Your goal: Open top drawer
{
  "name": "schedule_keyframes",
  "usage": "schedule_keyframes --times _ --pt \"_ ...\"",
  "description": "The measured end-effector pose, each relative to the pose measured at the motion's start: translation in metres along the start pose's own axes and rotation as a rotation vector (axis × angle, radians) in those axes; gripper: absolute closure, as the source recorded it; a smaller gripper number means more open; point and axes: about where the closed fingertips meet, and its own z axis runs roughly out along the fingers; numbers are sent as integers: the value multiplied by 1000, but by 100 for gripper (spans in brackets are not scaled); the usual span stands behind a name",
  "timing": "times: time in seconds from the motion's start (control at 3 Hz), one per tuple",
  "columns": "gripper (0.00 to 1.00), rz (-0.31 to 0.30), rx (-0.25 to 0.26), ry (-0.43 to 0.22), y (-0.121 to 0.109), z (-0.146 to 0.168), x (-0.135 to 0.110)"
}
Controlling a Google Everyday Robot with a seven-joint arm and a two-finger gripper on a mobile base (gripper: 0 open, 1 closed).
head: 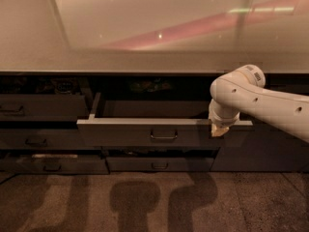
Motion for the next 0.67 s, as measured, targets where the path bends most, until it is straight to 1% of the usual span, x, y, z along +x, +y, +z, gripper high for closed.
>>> schedule_keyframes --times 0.33,0.67 --pt "100 0 0 0 0 0 0" --pt "81 0 0 0 0 0 0"
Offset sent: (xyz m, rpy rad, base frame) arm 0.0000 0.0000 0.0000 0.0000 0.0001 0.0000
